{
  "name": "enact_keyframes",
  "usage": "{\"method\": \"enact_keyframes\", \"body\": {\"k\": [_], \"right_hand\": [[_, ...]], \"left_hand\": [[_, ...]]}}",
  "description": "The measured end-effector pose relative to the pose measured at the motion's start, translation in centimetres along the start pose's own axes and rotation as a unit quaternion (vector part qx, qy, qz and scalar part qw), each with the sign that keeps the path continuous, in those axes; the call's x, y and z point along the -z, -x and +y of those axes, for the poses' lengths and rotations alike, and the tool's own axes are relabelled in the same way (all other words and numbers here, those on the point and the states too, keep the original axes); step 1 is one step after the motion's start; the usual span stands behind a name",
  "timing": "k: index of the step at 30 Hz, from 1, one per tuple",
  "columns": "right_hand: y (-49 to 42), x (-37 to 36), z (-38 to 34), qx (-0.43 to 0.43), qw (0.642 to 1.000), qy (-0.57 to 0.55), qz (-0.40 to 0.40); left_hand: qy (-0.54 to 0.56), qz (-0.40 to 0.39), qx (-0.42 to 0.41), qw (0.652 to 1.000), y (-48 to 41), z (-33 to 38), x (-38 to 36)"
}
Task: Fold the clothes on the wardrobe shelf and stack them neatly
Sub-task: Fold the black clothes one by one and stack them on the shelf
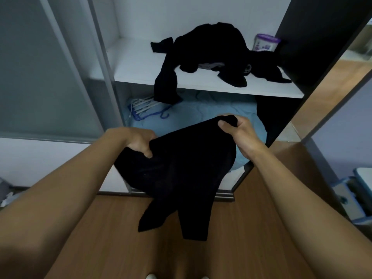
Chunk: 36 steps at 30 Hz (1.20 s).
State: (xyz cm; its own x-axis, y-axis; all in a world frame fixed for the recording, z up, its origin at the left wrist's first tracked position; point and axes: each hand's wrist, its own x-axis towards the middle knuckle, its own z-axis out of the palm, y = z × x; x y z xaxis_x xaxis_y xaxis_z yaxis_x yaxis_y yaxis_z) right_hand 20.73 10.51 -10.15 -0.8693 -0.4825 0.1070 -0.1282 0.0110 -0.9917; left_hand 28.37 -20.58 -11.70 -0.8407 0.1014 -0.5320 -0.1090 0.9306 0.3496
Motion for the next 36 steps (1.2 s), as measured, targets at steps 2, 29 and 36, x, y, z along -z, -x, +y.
{"method": "enact_keyframes", "body": {"k": [2,29,36], "right_hand": [[0.0,-0.5,-0.6,0.001,0.997,0.023,-0.067],[-4.2,3.4,-3.7,-0.053,0.987,-0.142,-0.058],[-2.3,1.0,-3.8,-0.040,0.988,-0.125,0.079]], "left_hand": [[-0.053,0.078,-0.011,0.996,-0.6,-0.7,-1.0],[-0.045,0.366,-0.379,0.849,2.9,10.1,4.0],[0.614,0.127,-0.235,0.743,-0.1,5.9,-2.0]]}}
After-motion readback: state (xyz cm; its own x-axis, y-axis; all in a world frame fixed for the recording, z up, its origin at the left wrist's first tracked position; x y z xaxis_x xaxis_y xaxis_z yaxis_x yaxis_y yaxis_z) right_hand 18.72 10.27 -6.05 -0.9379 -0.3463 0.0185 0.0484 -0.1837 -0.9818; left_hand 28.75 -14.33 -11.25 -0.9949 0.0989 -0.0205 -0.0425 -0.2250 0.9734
